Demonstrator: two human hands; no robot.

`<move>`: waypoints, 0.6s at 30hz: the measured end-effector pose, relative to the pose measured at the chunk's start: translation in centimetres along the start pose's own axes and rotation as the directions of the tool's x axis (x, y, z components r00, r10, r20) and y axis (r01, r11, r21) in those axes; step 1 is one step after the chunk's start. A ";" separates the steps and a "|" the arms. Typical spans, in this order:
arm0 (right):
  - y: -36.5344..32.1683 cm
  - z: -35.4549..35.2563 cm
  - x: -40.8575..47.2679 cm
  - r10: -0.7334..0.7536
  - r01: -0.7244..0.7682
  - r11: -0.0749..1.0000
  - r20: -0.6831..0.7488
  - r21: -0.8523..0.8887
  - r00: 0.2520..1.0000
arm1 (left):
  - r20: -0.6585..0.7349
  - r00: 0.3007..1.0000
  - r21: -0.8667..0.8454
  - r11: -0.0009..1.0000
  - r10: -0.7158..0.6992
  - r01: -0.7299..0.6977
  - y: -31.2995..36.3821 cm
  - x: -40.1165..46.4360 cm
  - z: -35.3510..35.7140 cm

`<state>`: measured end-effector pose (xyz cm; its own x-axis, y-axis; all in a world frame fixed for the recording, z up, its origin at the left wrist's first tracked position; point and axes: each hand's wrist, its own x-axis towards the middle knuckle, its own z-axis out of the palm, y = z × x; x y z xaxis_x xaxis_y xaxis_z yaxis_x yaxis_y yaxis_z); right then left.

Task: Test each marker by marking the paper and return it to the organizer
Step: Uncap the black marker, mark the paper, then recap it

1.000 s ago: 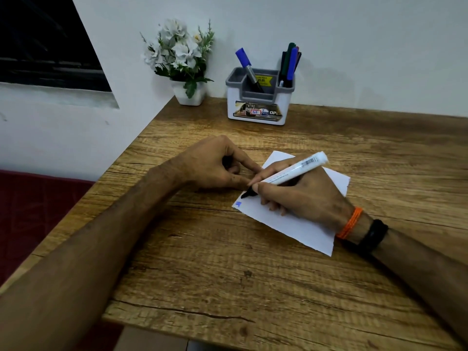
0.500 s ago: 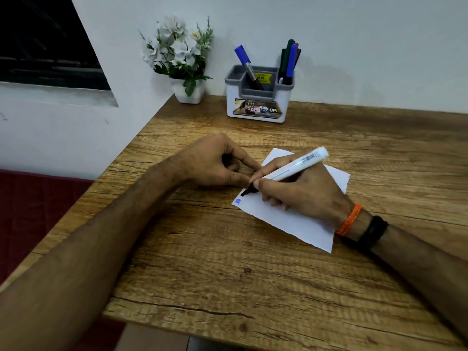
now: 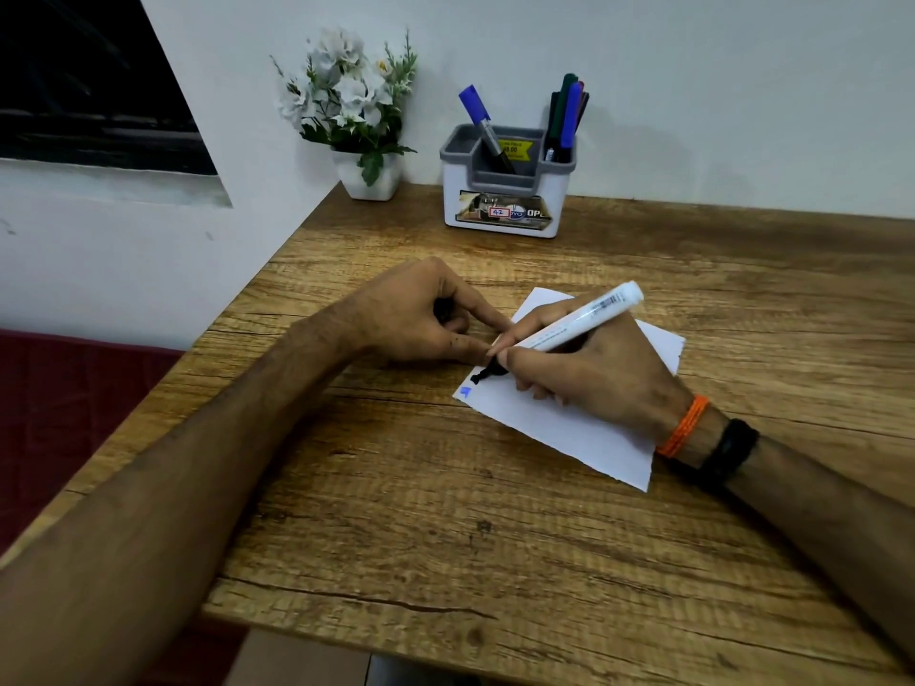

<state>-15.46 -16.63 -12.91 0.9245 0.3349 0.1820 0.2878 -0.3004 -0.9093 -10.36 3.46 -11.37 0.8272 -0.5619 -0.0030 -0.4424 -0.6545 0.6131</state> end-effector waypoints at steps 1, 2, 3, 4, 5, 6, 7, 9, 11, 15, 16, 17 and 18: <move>0.1 0.0 0.1 0.006 -0.006 1.000 -0.015 0.013 1.000 | 0.002 1.000 -0.003 1.000 -0.006 0.006 0.0 0.0 0.0; 0.1 -0.1 0.1 0.014 -0.013 1.000 -0.023 0.025 1.000 | 0.001 1.000 -0.003 1.000 -0.011 0.011 -0.1 0.0 0.0; 0.1 -0.1 0.1 0.020 -0.019 0.999 -0.029 0.042 0.999 | 0.000 1.000 -0.003 1.000 -0.015 0.015 -0.2 0.1 0.1; 0.1 -0.2 0.2 0.027 -0.024 0.997 -0.036 0.072 0.999 | -0.003 1.000 -0.007 1.000 -0.020 0.020 -0.2 0.1 0.1; 0.1 -0.3 0.2 0.033 -0.028 0.993 -0.047 0.116 0.998 | -0.004 1.000 -0.016 1.000 -0.026 0.025 -0.3 0.1 0.1; 0.1 -0.5 0.3 0.041 -0.031 0.985 -0.056 0.172 0.998 | -0.004 1.000 -0.032 0.999 -0.031 0.030 -0.3 0.1 0.2; 0.1 -0.6 0.3 0.049 -0.033 0.972 -0.063 0.231 0.997 | -0.007 0.999 -0.052 0.998 -0.035 0.035 -0.2 0.1 0.2; -0.1 -1.0 0.5 0.053 -0.030 0.947 -0.064 0.320 0.997 | -0.037 0.999 -0.108 0.994 -0.024 0.019 -0.1 0.0 0.2; -0.3 -1.5 0.6 0.066 -0.041 0.925 -0.056 0.378 0.996 | -0.096 0.995 -0.145 0.989 -0.010 -0.004 0.2 -0.1 -0.1; -0.3 -2.4 1.1 0.138 -0.092 0.865 -0.058 0.494 0.989 | -0.173 0.984 -0.196 0.980 -0.049 0.015 0.4 -0.3 -0.5; -0.3 -2.6 1.1 0.148 -0.098 0.865 -0.063 0.492 0.987 | -0.189 0.980 -0.214 0.977 -0.057 0.015 0.5 -0.3 -0.4; -0.2 -2.7 1.1 0.150 -0.100 0.874 -0.069 0.475 0.986 | -0.206 0.977 -0.226 0.974 -0.063 0.015 0.4 -0.4 -0.3; -0.2 -2.8 1.0 0.150 -0.100 0.887 -0.077 0.450 0.986 | -0.221 0.973 -0.237 0.971 -0.068 0.014 0.3 -0.4 -0.1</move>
<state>-13.85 -18.73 -11.52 0.9737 0.2160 0.0718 0.0507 0.1018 -0.9935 -10.80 3.55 -11.05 0.9115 -0.3902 0.1302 -0.3361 -0.5240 0.7826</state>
